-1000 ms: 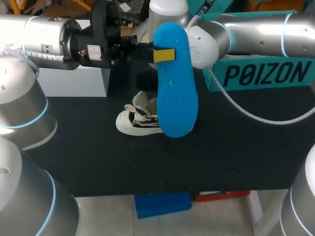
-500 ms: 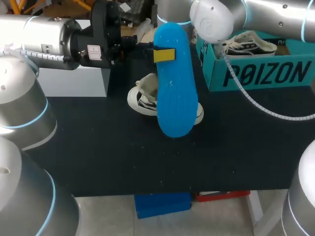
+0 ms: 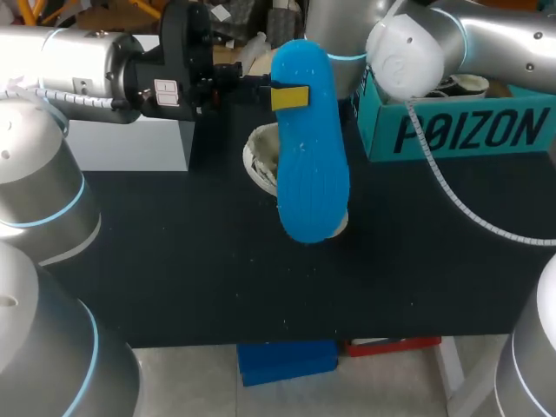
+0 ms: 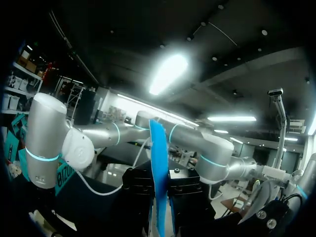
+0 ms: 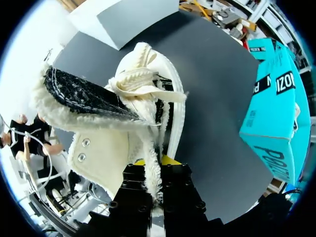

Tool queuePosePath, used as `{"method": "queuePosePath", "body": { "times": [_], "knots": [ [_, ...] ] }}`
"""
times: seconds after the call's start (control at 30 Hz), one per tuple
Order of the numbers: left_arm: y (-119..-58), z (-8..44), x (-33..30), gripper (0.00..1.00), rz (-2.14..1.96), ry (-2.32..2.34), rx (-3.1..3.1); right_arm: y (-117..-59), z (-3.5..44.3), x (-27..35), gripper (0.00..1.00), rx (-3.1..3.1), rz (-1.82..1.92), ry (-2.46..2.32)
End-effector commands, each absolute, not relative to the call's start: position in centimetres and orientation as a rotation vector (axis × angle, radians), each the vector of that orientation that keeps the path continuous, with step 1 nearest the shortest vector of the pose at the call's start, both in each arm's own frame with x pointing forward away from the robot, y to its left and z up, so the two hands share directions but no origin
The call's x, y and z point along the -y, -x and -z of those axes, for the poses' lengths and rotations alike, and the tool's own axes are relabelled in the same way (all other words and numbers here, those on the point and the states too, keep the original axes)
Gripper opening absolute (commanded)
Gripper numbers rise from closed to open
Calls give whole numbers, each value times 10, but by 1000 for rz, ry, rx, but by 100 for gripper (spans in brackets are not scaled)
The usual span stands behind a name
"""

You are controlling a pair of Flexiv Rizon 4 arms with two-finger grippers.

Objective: Take the shoe out of the shoebox, open the shoe tongue, remove and reinsert the insole, then place the shoe into the shoebox

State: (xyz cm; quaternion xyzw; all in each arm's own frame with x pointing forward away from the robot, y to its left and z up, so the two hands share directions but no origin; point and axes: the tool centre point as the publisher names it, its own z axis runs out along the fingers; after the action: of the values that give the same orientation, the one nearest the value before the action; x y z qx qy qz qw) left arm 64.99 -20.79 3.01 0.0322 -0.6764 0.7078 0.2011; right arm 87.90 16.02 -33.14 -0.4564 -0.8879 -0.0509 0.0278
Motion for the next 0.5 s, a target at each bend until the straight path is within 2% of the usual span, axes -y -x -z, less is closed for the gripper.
{"method": "queuePosePath", "body": {
  "times": [0.03, 0.5],
  "knots": [
    [-649, -29, 210, 0, -1982, -94, 1891, -874, 340, -157, 0, 2337, 328, 2105],
    [-649, -29, 210, 0, -1982, -94, 1891, -877, 371, -153, 0, 2252, 286, 2158]
  ]
}}
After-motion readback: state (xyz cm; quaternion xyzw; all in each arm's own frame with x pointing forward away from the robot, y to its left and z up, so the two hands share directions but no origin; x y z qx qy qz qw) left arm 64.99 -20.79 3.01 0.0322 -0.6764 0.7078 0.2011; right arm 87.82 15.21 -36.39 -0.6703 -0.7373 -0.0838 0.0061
